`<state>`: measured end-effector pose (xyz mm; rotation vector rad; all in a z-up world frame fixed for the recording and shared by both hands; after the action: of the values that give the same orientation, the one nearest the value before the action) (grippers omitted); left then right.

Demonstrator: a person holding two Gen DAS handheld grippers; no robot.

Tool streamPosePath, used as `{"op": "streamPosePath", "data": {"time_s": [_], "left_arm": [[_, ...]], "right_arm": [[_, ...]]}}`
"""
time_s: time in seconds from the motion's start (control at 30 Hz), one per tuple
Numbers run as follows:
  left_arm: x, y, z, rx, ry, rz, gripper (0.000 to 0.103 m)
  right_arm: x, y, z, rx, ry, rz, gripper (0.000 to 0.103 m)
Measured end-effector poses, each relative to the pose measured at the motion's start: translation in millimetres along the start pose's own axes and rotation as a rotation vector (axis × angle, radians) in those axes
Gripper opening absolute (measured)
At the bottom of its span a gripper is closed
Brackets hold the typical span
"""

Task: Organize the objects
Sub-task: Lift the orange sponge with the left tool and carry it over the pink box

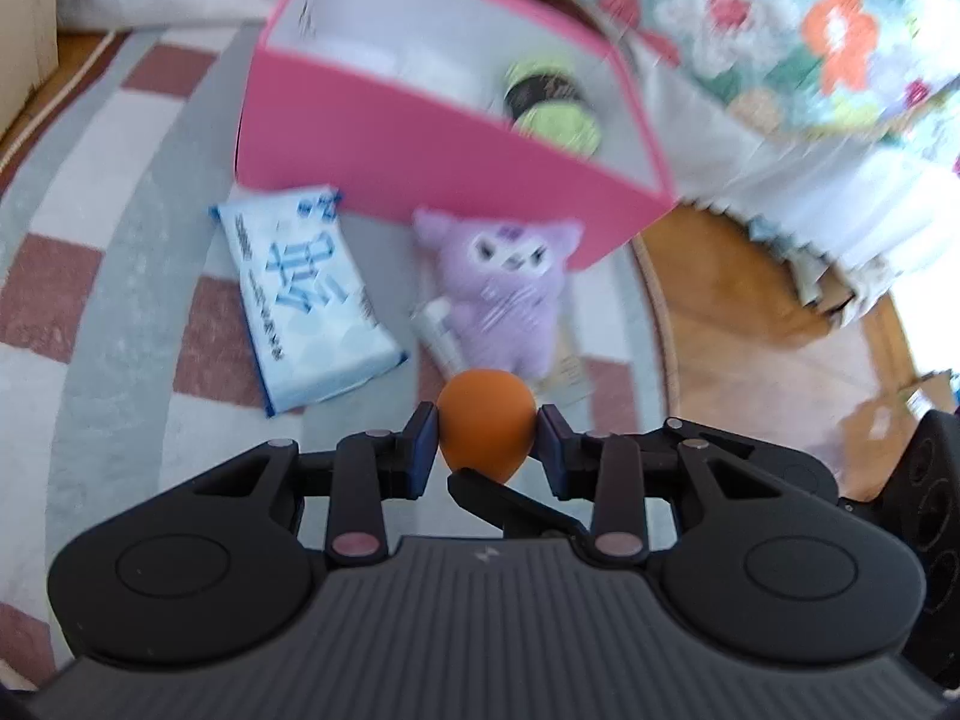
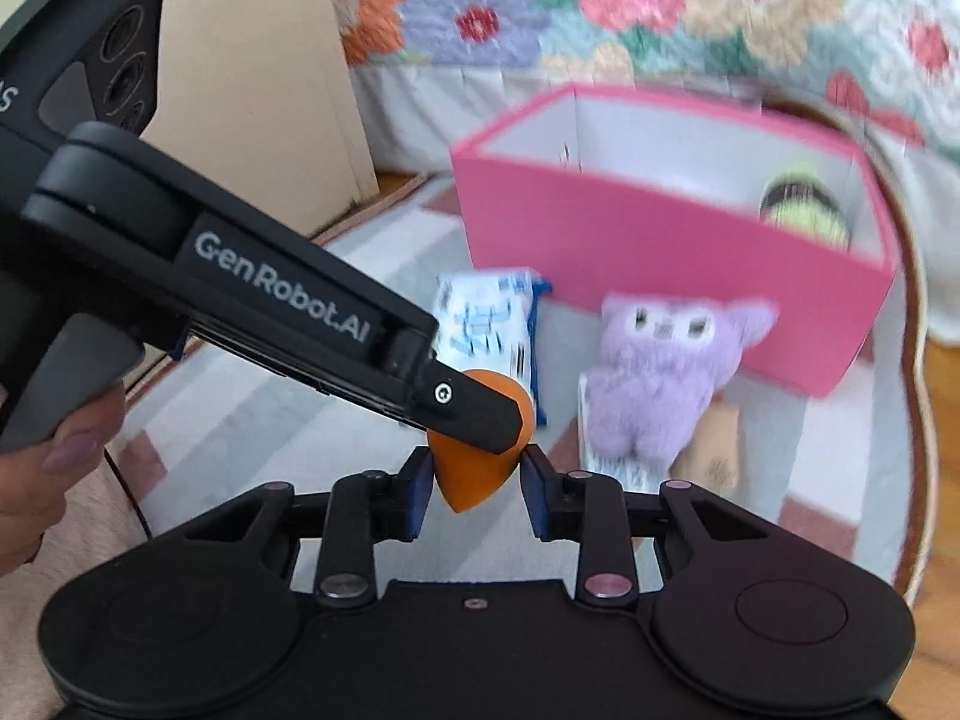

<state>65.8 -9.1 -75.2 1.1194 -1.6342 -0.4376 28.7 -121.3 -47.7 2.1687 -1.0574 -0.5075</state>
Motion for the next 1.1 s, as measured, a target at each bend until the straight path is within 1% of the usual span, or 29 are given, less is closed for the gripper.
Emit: {"op": "streamPosePath", "data": {"time_s": [0.07, 0.13, 0.27, 0.43, 0.53, 0.6, 0.67, 0.77, 0.87, 0.97, 1.03, 1.1], "left_arm": [[5.3, 12.9, -3.3, 0.016, 0.007, 0.028, 0.034], [12.0, 23.6, -8.4, 0.014, 0.015, 0.058, 0.034], [32.8, 42.1, -19.7, 0.021, -0.024, 0.087, 0.034], [61.0, 56.9, -42.9, 0.060, -0.093, 0.077, 0.034], [71.9, 58.3, -61.8, 0.083, -0.118, 0.076, 0.034], [73.4, 53.2, -72.8, 0.080, -0.095, 0.103, 0.034], [75.9, 44.2, -78.5, 0.079, -0.074, 0.107, 0.034], [81.5, 27.6, -86.8, 0.077, -0.084, 0.094, 0.034], [84.3, 10.8, -104.0, 0.058, -0.056, 0.092, 0.034], [87.5, -11.0, -126.3, 0.034, -0.033, 0.079, 0.034], [84.3, -30.6, -141.3, 0.036, -0.015, 0.073, 0.034], [73.4, -52.1, -155.4, 0.026, 0.030, 0.069, 0.034]], "right_arm": [[-0.2, 12.5, -10.5, 0.017, 0.024, 0.004, 0.036], [-5.0, 25.2, -17.8, 0.025, 0.039, 0.010, 0.036], [1.8, 49.9, -41.0, 0.051, 0.064, 0.015, 0.036], [16.8, 60.3, -68.9, 0.089, 0.085, 0.032, 0.036], [33.2, 61.4, -86.2, 0.109, 0.054, 0.032, 0.036], [45.9, 59.7, -93.2, 0.112, 0.020, 0.033, 0.036], [58.0, 56.6, -95.5, 0.100, -0.018, 0.028, 0.036], [74.1, 48.0, -98.7, 0.086, -0.055, 0.036, 0.036], [92.6, 36.4, -106.2, 0.068, -0.098, 0.042, 0.036], [115.0, 14.9, -117.8, 0.032, -0.167, 0.056, 0.036], [128.3, -3.6, -125.9, 0.012, -0.174, 0.068, 0.036], [143.5, -27.0, -131.1, -0.018, -0.181, 0.057, 0.036]]}}
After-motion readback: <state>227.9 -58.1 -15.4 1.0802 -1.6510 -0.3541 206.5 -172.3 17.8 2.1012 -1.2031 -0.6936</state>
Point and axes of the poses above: each gripper's, at about its wrist camera, not at the fingertips, and y roughly against the way its jaws point, x to its right, z to its underside, the point moved 1 cm from there along -y, roughly the way its jaws point, and after that the axes turned 6 degrees about y, right-handed, at the moved point
